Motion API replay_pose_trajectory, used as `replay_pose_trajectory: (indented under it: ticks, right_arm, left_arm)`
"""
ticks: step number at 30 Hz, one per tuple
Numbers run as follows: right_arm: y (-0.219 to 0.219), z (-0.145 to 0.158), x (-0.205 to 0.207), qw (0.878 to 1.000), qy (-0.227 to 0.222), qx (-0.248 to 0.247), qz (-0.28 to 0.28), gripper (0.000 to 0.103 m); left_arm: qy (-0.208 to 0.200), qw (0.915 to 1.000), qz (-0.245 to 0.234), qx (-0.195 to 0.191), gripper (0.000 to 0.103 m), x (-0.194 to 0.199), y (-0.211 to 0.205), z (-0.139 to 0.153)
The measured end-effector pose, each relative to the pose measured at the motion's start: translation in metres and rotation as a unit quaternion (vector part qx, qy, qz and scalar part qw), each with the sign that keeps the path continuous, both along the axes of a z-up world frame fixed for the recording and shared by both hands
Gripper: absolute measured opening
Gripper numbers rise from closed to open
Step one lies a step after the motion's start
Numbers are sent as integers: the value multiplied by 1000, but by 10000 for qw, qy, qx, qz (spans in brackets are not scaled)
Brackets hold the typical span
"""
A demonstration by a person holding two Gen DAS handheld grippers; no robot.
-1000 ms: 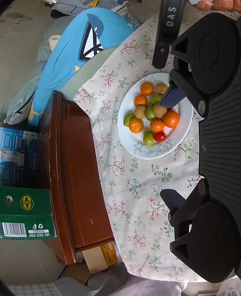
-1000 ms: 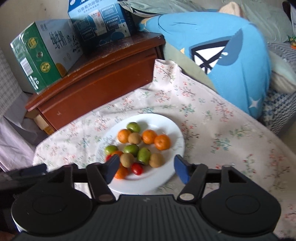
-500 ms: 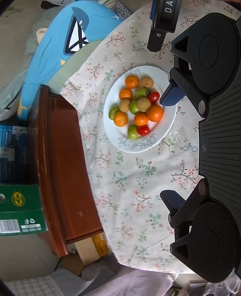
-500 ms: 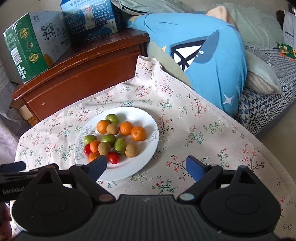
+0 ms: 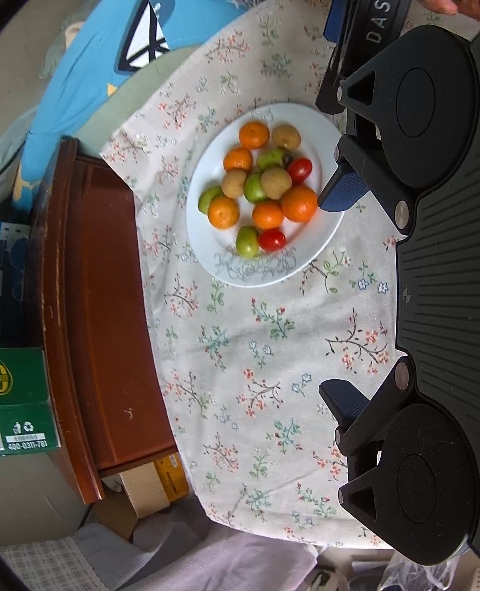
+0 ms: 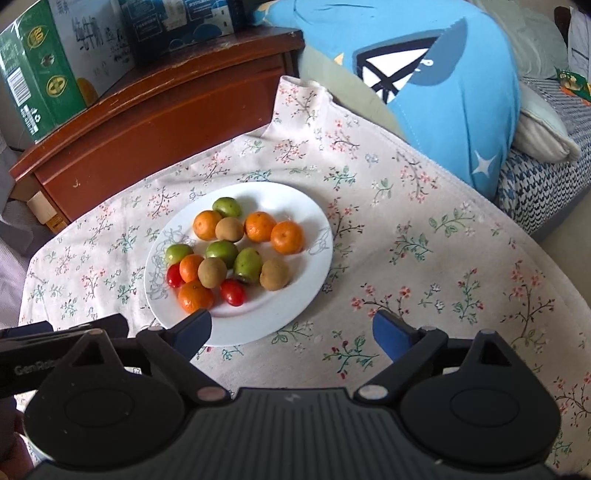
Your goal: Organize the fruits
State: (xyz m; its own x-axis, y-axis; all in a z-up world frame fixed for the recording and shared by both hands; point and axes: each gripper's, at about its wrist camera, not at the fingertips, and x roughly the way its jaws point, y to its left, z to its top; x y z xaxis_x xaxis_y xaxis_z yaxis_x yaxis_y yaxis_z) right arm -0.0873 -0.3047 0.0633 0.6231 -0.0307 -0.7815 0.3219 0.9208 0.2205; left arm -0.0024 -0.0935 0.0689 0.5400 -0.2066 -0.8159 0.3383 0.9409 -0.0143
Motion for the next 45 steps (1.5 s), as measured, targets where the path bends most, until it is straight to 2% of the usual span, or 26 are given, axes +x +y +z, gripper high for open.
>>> replay_pose_trajectory:
  ticks: [7, 18, 45]
  right_arm:
    - [5, -4, 6, 10000, 42, -33, -30, 94]
    - [10, -5, 13, 9996, 54, -269, 53, 94]
    - [16, -11, 17, 9986, 144, -470, 219, 94]
  left_arm:
    - [-83, 9997, 106, 228, 99, 4, -3, -1]
    - [-145, 9992, 95, 361, 99, 9, -4, -2]
    - [-113, 9981, 72, 606, 99, 10, -7, -10]
